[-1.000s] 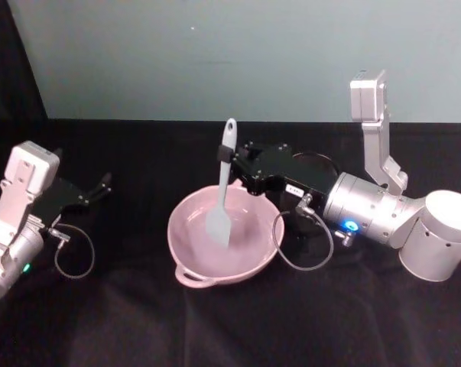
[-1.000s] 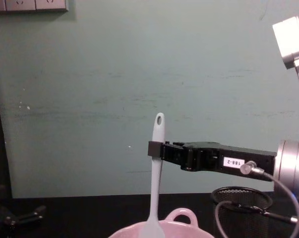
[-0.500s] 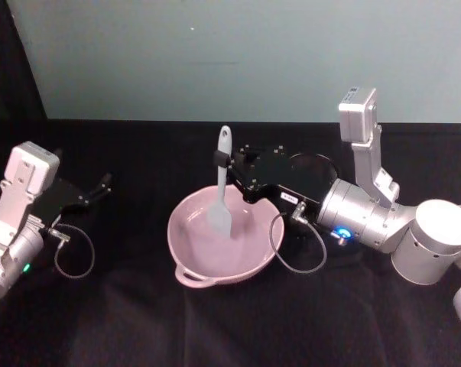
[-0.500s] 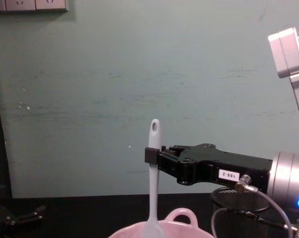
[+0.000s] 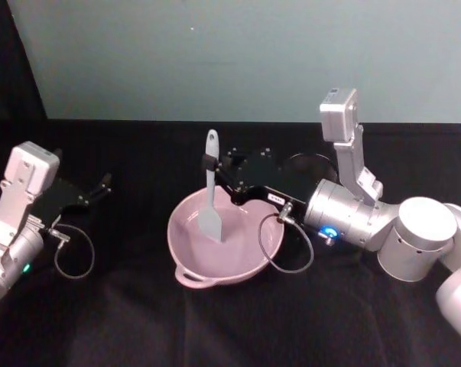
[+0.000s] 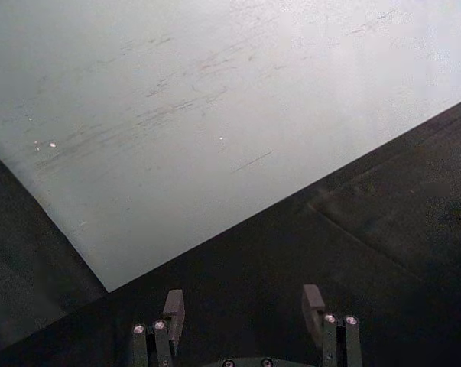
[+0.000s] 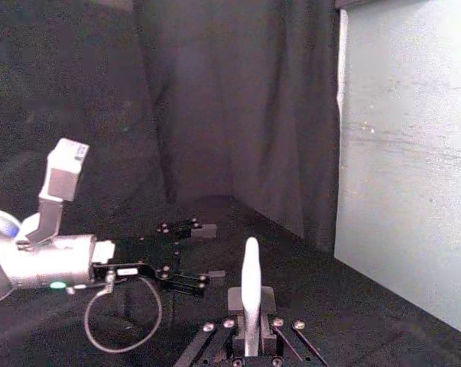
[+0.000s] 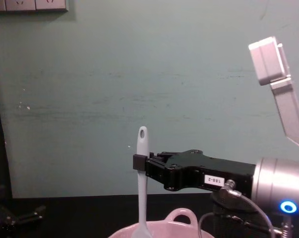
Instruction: Use the one hand to pick up the spoon and stir the clear water in the bowl.
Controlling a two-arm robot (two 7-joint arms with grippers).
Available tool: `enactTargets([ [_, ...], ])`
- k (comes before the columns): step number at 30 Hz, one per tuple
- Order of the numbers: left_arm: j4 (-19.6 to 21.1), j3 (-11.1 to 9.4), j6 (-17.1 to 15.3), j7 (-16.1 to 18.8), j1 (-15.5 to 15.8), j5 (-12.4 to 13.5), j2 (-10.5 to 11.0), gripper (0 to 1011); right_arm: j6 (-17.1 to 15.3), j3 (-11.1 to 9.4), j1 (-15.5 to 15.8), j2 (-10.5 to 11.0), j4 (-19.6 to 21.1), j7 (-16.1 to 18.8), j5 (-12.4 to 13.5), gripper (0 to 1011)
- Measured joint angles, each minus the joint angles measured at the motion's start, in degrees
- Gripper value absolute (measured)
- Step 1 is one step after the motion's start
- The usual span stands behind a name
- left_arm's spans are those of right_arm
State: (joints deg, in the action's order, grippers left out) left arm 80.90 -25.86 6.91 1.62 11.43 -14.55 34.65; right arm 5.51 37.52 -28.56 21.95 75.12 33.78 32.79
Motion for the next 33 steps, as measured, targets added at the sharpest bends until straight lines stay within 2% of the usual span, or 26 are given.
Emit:
enactTargets([
  [10, 0.0, 0.0, 0.0, 0.0, 0.0, 0.0, 0.0, 1011, 1.1, -1.4, -1.1, -2.1, -3.8, -1.0, -2.2, 111],
  [17, 0.0, 0.0, 0.0, 0.0, 0.0, 0.0, 0.0, 1011, 1.8, -2.5, -0.8, -1.9, -4.1, -1.8, -3.7, 111],
  [27, 0.0, 0.0, 0.0, 0.0, 0.0, 0.0, 0.0, 1011, 1.1, -4.3, 2.0, 0.6, 0.1, -1.8, -4.5, 111],
  [33, 0.0, 0.0, 0.0, 0.0, 0.0, 0.0, 0.0, 1011, -1.8, -5.2, 5.1, 2.5, 4.5, 0.2, -3.2, 111],
])
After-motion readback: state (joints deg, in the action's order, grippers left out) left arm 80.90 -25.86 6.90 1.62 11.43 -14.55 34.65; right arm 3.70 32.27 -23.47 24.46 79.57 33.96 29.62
